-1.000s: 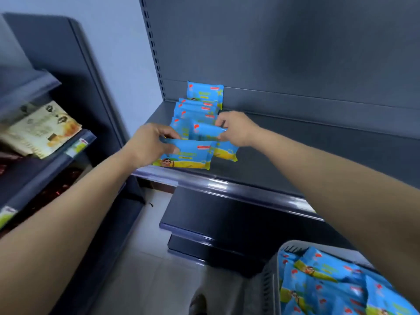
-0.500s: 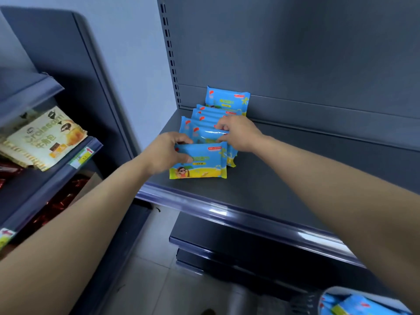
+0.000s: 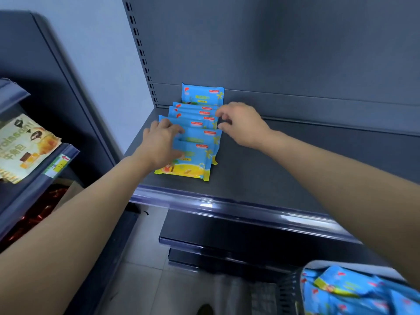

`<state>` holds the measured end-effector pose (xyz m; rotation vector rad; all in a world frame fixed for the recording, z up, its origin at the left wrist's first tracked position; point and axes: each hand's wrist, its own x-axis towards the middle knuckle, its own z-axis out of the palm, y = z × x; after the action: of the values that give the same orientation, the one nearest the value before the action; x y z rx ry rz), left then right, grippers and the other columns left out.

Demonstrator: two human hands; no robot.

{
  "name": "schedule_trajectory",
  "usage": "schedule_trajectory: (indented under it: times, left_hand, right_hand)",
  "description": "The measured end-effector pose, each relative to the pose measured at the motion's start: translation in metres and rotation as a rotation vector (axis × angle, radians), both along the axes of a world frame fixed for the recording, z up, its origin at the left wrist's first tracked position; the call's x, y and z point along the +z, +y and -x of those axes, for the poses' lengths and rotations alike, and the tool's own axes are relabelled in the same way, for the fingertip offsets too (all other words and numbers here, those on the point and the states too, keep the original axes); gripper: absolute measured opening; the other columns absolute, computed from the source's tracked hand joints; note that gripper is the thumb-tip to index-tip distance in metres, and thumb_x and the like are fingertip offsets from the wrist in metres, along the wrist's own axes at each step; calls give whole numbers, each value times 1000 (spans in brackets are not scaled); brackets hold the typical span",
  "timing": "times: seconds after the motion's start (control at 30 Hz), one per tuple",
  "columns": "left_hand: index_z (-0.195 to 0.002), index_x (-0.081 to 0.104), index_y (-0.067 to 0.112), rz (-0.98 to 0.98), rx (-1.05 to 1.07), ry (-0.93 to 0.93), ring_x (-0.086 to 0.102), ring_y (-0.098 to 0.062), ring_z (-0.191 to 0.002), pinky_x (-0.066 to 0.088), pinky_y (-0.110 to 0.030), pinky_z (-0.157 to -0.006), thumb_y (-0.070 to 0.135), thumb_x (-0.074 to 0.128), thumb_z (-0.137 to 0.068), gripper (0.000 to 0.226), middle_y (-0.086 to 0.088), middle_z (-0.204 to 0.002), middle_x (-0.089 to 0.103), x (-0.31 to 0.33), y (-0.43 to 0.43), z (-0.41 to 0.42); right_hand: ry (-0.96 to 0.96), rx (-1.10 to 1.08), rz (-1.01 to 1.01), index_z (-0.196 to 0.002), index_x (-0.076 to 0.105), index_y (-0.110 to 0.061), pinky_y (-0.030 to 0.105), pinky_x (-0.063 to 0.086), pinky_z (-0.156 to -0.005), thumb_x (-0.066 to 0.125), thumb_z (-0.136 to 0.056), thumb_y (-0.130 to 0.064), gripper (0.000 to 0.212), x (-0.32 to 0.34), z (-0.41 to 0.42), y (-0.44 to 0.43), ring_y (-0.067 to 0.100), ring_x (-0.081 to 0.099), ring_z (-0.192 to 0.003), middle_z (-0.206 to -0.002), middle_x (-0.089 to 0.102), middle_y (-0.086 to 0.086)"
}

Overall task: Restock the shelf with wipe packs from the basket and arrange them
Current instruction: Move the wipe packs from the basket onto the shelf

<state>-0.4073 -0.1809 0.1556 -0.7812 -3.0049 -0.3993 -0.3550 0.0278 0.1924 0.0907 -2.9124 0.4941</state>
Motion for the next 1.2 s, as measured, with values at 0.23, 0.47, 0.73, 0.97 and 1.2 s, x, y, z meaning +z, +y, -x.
schedule_trajectory:
  times: [0.23, 0.47, 0.73, 0.97, 1.2]
  left_hand:
    - [-121, 57, 9, -281, -178, 134, 45, -30, -114, 34, -35, -97, 20, 72, -79, 46, -13, -118, 52, 35, 57, -73]
    - [-117, 58, 6, -403, -468, 176, 51, -29, -106, 38, -37, -96, 19, 70, -80, 41, -12, -112, 54, 51, 120, -185]
    - [-120, 55, 11, -357, -675, 19, 46, -21, -110, 37, -34, -97, 23, 65, -85, 38, -4, -117, 52, 13, 190, -299]
    - [-122, 52, 13, -208, -736, -186, 44, -19, -113, 36, -33, -99, 24, 61, -87, 38, -2, -121, 50, -51, 226, -372]
    - [-128, 49, 11, 56, -736, -452, 44, -28, -116, 38, -39, -97, 23, 65, -85, 47, -10, -126, 46, -116, 254, -414]
  right_hand:
    - [164, -89, -247, -126, 52, -16, 38, 30, -95, 52, -93, -30, 37, 12, -86, 35, 26, 44, -117, -122, 55, 6]
    - [247, -187, -336, -124, 56, -8, 41, 32, -91, 61, -88, -25, 40, 21, -218, 86, 33, 50, -111, -120, 58, 12]
    - [65, -379, -333, -117, 61, -5, 42, 37, -86, 67, -83, -20, 38, -24, -370, 151, 37, 54, -105, -113, 62, 16]
    - [-236, -448, -288, -126, 53, -11, 39, 34, -94, 62, -86, -28, 44, -99, -449, 198, 31, 48, -115, -120, 57, 12]
    - [-516, -482, -153, -135, 44, -15, 43, 37, -100, 62, -86, -32, 54, -148, -475, 225, 32, 38, -128, -135, 46, 11]
